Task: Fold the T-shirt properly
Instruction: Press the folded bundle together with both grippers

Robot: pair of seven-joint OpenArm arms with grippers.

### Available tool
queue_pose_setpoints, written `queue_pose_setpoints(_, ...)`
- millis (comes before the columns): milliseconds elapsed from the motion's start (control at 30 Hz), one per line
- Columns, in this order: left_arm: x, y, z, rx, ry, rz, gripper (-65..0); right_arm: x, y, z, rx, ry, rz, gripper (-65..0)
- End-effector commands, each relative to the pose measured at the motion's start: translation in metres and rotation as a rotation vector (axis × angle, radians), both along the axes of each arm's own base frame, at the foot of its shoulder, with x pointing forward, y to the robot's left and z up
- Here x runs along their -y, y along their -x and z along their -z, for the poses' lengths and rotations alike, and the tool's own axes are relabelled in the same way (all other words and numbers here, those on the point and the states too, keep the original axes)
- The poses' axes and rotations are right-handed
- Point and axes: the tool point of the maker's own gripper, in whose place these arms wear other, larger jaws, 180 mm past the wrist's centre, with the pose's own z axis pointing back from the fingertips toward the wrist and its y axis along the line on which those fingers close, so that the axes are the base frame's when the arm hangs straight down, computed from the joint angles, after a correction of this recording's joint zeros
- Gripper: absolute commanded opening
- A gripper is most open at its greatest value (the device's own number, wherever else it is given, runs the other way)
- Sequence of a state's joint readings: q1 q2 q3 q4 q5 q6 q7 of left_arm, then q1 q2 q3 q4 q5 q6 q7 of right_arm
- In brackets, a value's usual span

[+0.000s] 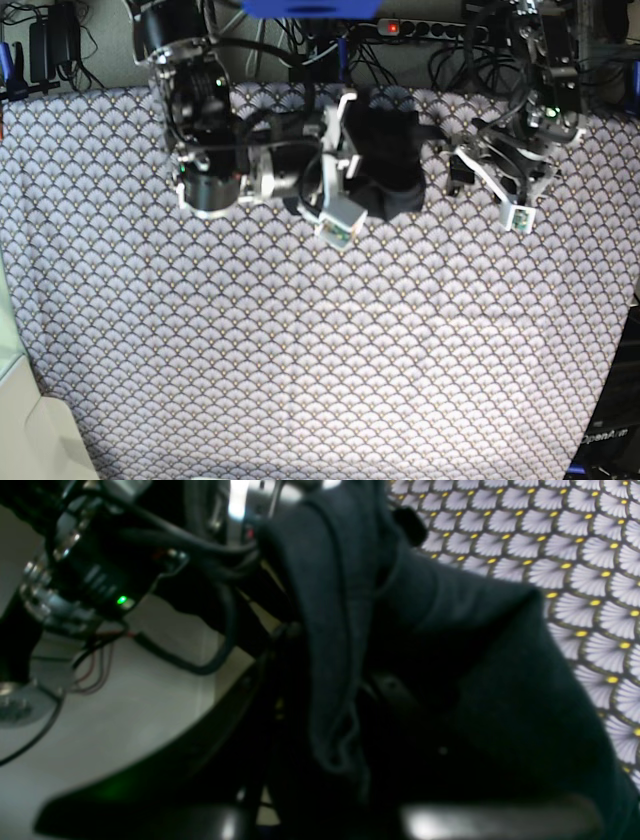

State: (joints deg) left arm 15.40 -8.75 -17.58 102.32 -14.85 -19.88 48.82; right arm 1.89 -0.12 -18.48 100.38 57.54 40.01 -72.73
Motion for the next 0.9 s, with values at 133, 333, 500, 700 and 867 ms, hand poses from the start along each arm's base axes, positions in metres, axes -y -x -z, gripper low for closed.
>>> queue_pose_setpoints(133,-0.001,-0.005,-0.01,0.04,0.001,0.003,-20.2,-0.004,-0.013,0.001,-0.037,-0.034,0.007,-65.0)
queue_pose_setpoints(333,-0.002,-0.002,-0.008,0.034,-0.001,0.003,-20.2,0.003,-0.021,0.002,-0.022,-0.016,0.015,-65.0)
queue_pose_setpoints(500,-0.002,-0.002,-0.008,0.032,-0.001,0.003,-20.2,0.006,-0.027,0.0,-0.005,-0.017,0.025,-59.1)
queue_pose_setpoints(700,-0.002,-0.002,-0.008,0.034,-0.001,0.003,-20.2,0.007,-0.027,0.01,-0.04,-0.007,0.028,-40.7)
queue_pose_setpoints(867,-0.002,-0.002,-0.008,0.034,-0.001,0.003,-20.2,0.008,-0.03,0.012,-0.046,-0.004,0.031,-33.3)
